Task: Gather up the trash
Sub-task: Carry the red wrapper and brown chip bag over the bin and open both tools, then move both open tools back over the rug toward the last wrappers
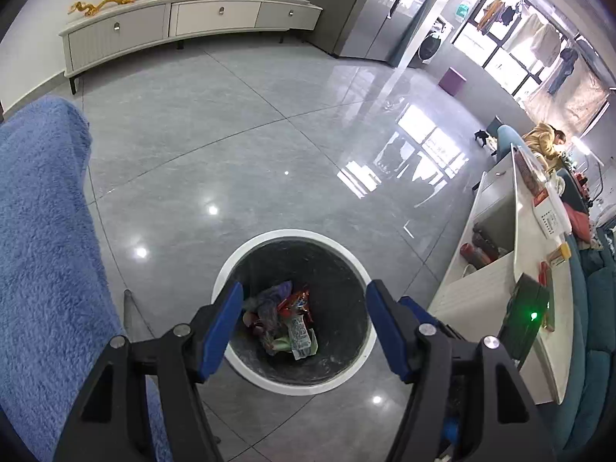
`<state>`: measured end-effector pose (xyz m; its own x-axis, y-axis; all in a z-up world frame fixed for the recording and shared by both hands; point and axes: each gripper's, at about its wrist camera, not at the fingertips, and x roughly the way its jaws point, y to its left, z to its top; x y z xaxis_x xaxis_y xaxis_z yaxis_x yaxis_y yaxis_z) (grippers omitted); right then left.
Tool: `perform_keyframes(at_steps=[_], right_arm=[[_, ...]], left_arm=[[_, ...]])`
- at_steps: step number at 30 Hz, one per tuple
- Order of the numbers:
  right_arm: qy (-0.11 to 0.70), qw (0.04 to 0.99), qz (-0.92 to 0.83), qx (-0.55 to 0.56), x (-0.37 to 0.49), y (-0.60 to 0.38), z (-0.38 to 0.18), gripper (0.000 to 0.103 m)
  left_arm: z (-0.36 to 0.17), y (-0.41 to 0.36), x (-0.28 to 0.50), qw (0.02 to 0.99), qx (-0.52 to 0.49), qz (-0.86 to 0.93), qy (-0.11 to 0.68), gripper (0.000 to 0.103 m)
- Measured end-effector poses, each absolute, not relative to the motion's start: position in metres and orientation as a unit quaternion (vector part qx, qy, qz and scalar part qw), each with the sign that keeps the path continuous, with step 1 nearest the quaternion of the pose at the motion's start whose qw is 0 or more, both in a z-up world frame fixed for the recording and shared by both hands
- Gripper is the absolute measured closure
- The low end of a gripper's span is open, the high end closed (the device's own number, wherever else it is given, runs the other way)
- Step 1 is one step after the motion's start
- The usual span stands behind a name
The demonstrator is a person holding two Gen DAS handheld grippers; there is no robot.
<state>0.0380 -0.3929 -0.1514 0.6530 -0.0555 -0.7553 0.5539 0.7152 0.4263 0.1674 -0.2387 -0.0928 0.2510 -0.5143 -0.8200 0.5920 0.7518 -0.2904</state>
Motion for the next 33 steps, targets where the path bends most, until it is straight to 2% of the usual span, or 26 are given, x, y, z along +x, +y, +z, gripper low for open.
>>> perform_keyframes(at_steps=[10,18,33], right_arm=[[0.362,0.851,-0.179,0.337,0.029,-0.388,-0.134,0.046],[0.349,0.861,-0.175,0.326,0.024,-0.375,-0.110,0.046],[0.301,0.905,-0.112,0.277,0.027,-0.312,-0.029,0.046]], left_arm=[[-0.064,-0.209,0.142,0.842,0.041,-0.324,0.428,0.038],[-0.059,-0.182,0.125,0.853,0.093,-0.309,0.411,0.038],[-0.027,-0.077,0.119,0.895,0.068,-0.235,0.372,0.038]])
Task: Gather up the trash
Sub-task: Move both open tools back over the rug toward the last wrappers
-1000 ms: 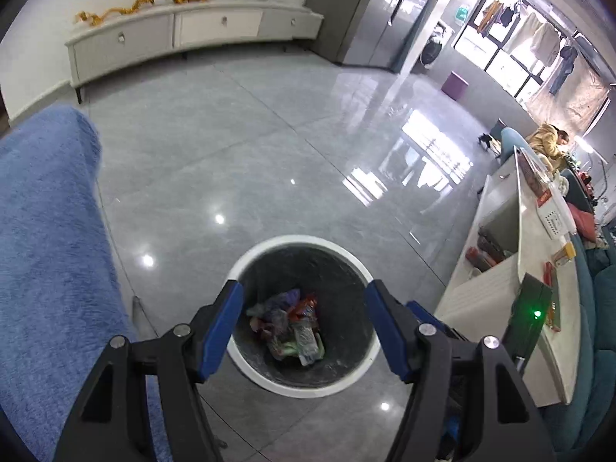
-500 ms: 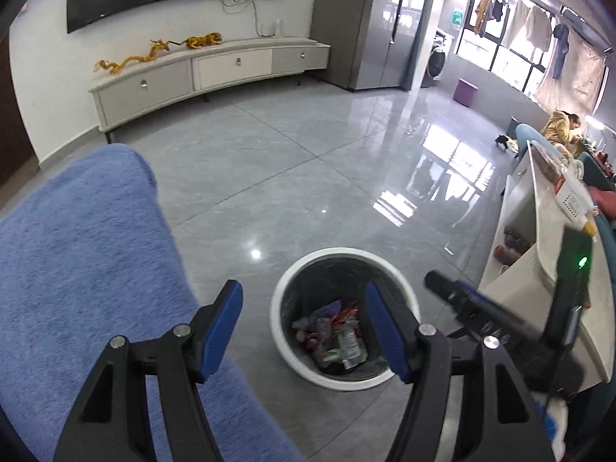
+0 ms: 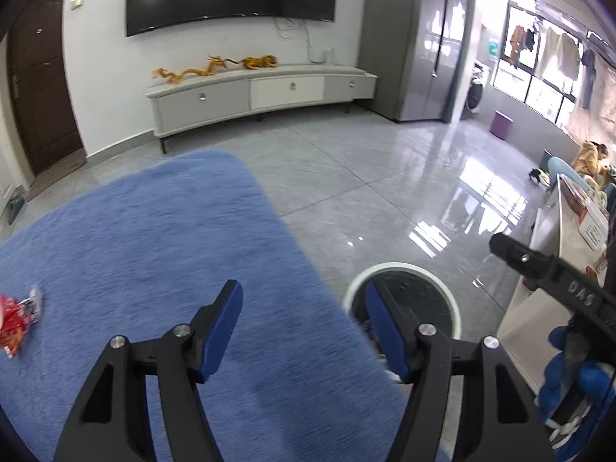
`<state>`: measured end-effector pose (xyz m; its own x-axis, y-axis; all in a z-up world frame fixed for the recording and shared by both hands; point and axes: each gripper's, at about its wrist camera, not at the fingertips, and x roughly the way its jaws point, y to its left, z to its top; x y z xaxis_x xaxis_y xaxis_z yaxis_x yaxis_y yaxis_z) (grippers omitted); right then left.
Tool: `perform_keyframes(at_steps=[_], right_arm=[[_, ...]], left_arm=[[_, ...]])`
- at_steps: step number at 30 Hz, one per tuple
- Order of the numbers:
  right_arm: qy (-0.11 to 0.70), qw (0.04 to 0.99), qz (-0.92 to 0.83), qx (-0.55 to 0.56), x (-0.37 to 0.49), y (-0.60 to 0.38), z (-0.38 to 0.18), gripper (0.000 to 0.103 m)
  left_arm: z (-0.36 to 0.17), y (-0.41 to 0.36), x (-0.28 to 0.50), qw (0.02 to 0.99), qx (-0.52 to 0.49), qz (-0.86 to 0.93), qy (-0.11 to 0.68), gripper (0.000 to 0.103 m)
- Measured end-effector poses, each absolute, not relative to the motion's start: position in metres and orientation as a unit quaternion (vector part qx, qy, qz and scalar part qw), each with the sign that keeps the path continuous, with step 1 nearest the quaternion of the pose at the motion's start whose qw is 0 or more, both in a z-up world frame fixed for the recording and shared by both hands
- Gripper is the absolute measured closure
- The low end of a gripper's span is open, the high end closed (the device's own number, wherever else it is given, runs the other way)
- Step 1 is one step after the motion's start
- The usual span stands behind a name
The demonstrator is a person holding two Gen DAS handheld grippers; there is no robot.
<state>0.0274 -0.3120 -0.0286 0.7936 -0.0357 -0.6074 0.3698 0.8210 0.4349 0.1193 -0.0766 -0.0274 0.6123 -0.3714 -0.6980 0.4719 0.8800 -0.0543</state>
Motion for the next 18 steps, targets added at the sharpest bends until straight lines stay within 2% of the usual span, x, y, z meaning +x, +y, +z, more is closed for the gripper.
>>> perform_keyframes(at_steps=[10,18], right_arm=[[0.317,0.921,-0.038,0.224,0.050,-0.233,0.004,0.046],[0.334,0.926,0.024,0.174,0.072,-0.163,0.018,0.045]], left_arm=[[-0.020,0.035,0.122,0.920,0.028,-0.157,0.359,0.038],[-0.016,0.162,0.142,0.933,-0.030,-0.057,0.354,0.038]])
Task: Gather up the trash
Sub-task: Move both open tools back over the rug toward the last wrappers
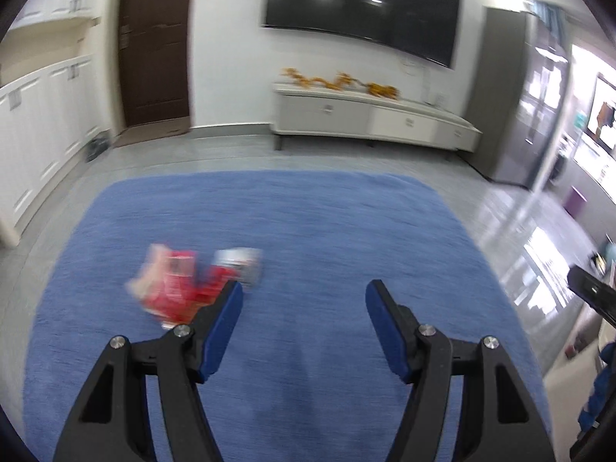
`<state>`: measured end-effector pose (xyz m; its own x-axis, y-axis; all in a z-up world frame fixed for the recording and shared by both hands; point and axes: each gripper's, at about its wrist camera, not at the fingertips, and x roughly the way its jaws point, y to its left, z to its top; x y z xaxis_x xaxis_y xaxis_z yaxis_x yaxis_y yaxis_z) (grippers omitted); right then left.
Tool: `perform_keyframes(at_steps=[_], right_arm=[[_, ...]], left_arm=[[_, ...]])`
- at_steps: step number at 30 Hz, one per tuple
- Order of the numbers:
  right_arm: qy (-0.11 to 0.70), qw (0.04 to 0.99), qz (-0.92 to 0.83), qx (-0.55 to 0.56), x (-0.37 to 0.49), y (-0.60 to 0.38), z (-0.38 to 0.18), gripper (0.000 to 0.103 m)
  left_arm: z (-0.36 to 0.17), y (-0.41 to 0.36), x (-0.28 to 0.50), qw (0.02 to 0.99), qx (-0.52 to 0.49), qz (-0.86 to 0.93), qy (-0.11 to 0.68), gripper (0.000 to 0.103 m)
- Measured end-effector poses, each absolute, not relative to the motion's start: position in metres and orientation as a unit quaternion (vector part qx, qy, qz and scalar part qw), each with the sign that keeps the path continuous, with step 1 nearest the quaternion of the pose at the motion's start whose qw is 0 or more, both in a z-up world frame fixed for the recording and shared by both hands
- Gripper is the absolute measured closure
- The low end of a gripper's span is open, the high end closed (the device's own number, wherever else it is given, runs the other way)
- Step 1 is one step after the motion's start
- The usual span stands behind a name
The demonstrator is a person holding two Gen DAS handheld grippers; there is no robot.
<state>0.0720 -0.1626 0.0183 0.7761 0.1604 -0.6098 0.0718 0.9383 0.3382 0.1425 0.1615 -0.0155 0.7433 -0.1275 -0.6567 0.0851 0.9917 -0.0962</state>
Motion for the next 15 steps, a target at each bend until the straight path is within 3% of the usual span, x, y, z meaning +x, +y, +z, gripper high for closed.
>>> perform_keyframes(at_steps=[10,15], right_arm=[[0.362,0.915,0.104,0.143,0.120,-0.077,0.016,0.044],[0.389,0.896,0.157,0.142,0.150,-0.027,0.005,0.044]], left_arm=[[-0.041,0.269,0.186,0.916,-0.089,-0.004,0.391,0.038],[-0.053,0.275,0.194,0.906,-0.102,-0.037,0.409,0.038]])
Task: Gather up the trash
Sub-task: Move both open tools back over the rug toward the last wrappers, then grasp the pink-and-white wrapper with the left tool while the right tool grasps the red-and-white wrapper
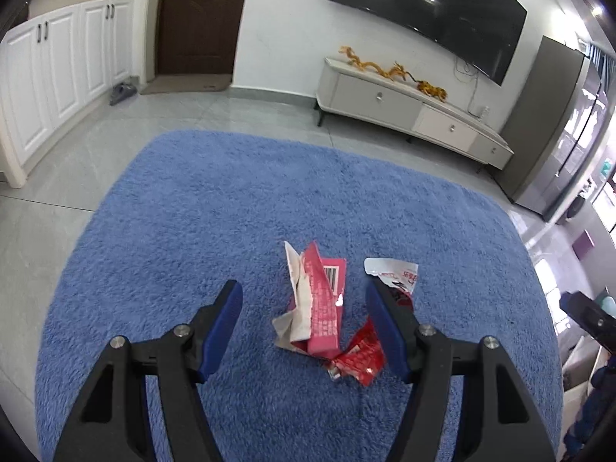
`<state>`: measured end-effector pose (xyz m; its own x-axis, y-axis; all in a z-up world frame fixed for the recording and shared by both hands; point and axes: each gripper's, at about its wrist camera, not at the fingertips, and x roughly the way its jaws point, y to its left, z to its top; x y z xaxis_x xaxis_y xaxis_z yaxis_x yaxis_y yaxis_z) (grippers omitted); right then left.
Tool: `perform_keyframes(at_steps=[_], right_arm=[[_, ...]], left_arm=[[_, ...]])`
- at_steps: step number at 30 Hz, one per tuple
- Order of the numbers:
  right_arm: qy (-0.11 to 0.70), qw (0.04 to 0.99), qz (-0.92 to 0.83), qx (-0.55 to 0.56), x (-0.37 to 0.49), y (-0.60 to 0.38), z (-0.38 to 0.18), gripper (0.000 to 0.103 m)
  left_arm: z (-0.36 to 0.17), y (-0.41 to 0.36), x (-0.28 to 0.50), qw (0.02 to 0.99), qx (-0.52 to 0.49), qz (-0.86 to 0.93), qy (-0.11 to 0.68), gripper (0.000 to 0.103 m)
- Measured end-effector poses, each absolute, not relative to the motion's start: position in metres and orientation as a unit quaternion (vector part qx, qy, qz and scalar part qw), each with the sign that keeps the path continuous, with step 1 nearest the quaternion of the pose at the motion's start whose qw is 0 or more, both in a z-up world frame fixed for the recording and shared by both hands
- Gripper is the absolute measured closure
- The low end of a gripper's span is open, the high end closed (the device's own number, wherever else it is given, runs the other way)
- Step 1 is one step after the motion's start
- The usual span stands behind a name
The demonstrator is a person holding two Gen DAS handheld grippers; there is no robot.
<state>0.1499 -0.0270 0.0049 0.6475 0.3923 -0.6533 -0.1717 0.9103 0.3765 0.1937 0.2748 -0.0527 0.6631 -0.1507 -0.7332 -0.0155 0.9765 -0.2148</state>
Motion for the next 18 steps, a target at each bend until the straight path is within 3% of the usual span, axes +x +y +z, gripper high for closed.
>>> perform_keyframes(at_steps=[12,18], right_arm=[[0.430,0.864,0.209,0.161,0.198,0.046,-0.022,0.044],[0.447,0.852,0.219,0.160,0.214,0.068,-0.035,0.044]], left_arm=[[-0.076,0.265,0.233,0.890,-0.028,-0.071,0.449,0.039],[-0.079,0.271,0.220,0.897,-0.007,-0.076,0.435,0.058]])
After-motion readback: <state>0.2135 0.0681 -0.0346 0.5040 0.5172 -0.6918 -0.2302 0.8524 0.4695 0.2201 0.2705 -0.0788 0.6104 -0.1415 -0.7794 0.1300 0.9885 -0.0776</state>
